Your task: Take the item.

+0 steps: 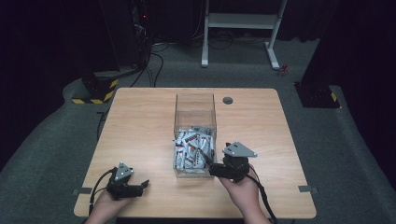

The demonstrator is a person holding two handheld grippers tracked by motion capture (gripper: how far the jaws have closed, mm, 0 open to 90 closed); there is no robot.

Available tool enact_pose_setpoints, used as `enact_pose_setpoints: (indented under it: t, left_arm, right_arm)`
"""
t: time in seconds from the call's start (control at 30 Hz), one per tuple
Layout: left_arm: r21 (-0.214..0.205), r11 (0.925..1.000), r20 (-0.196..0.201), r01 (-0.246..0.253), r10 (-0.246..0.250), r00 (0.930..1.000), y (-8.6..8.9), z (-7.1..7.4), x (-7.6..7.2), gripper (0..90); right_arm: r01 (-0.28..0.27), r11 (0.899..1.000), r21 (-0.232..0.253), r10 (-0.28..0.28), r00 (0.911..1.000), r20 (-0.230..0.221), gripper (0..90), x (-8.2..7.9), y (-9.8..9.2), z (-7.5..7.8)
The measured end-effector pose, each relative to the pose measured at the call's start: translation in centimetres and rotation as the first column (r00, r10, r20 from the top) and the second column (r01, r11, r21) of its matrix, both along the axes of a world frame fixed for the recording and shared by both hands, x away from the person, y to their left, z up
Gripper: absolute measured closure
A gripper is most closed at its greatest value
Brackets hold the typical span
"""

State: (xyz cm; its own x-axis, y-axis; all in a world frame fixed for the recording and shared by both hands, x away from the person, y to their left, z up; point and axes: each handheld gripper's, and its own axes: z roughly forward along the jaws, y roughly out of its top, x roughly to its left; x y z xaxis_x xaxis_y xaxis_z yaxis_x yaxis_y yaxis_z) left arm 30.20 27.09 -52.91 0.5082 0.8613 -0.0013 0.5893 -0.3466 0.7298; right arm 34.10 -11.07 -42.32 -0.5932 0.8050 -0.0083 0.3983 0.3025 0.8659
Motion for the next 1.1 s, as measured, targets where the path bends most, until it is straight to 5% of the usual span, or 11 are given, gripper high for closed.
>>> enact_pose_setpoints:
  t: [0.77,1.1]
  left_arm:
    - [-0.002,1.0000,0.007,0.002,-0.002,1.0000,0.1,-0.1,-0.2,14.2]
    - [-0.003,1.0000,0.008,0.002,-0.002,1.0000,0.0,-0.1,-0.2,14.1]
  right_arm:
    - [-0.053,0.999,-0.014,0.053,0.9986,0.008,20.2,0.1,3.0,0.1]
    - [-0.063,0.997,-0.055,0.062,0.9980,-0.016,32.5,0.5,4.0,-0.7]
